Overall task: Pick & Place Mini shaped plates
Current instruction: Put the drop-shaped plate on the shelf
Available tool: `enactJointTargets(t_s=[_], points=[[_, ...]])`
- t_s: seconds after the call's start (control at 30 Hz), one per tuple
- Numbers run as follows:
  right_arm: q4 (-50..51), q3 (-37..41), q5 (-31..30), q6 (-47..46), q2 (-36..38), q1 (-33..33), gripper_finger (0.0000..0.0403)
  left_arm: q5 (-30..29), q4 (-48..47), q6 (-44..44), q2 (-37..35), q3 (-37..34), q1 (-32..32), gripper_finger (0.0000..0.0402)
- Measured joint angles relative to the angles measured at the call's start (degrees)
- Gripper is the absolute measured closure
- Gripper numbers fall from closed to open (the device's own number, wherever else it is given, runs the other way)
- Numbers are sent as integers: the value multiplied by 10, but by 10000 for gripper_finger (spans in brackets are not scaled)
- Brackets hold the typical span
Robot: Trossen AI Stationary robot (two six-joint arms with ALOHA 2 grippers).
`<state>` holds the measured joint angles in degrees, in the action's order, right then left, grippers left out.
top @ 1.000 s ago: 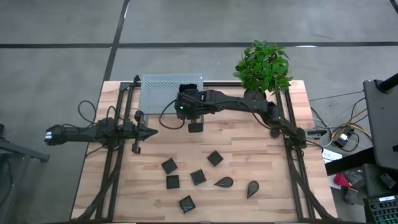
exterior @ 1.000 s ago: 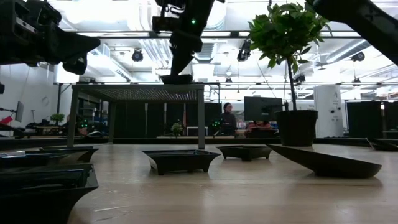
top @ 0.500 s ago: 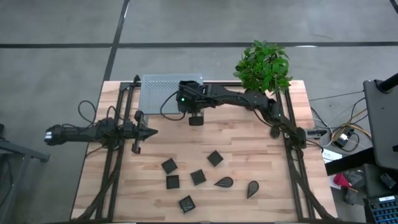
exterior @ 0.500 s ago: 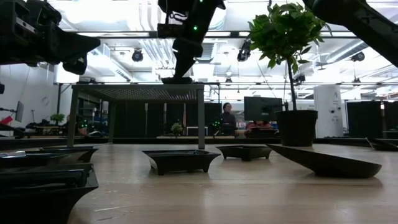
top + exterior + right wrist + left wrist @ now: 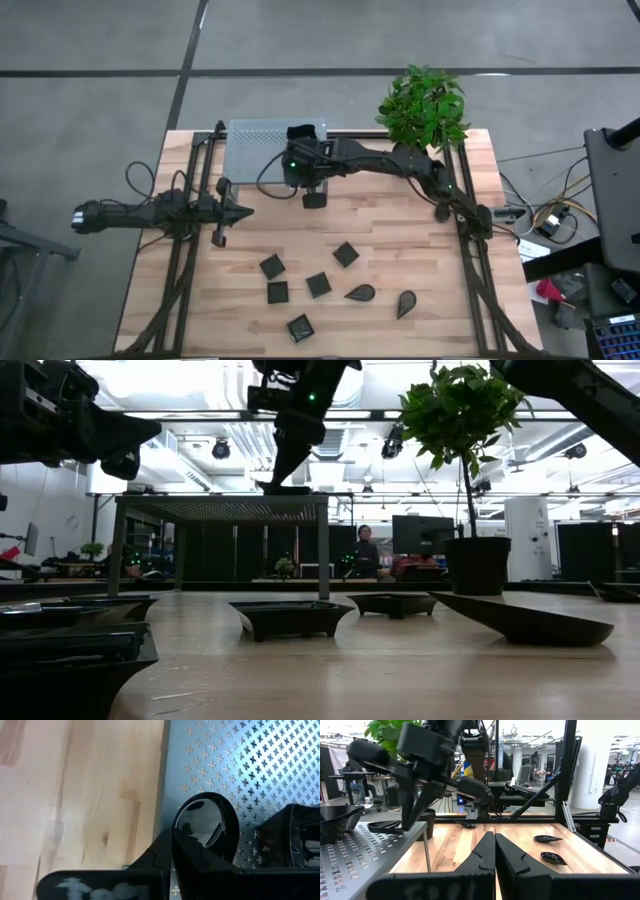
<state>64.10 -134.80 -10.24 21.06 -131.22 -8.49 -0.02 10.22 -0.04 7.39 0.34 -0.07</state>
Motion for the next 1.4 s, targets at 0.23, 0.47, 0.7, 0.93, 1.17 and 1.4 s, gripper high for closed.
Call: enactJointTargets(t_s=[0.23, 0.47, 0.7, 0.93, 1.17, 1.4], points=[[0, 0, -29, -9, 0, 1, 394, 0, 0, 0, 0, 0, 0, 401], [0, 0, -37, -13, 1, 1, 394, 0, 0, 0, 0, 0, 0, 401], [-2, 0, -33, -12, 1, 2, 394, 0, 0, 0, 0, 0, 0, 401], [-2, 0, -32, -13, 1, 3, 394, 0, 0, 0, 0, 0, 0, 401], [-1, 0, -27, -14, 1, 3, 394, 0, 0, 0, 0, 0, 0, 401], [1, 0, -27, -18, 2, 3, 371, 0, 0, 0, 0, 0, 0, 401]])
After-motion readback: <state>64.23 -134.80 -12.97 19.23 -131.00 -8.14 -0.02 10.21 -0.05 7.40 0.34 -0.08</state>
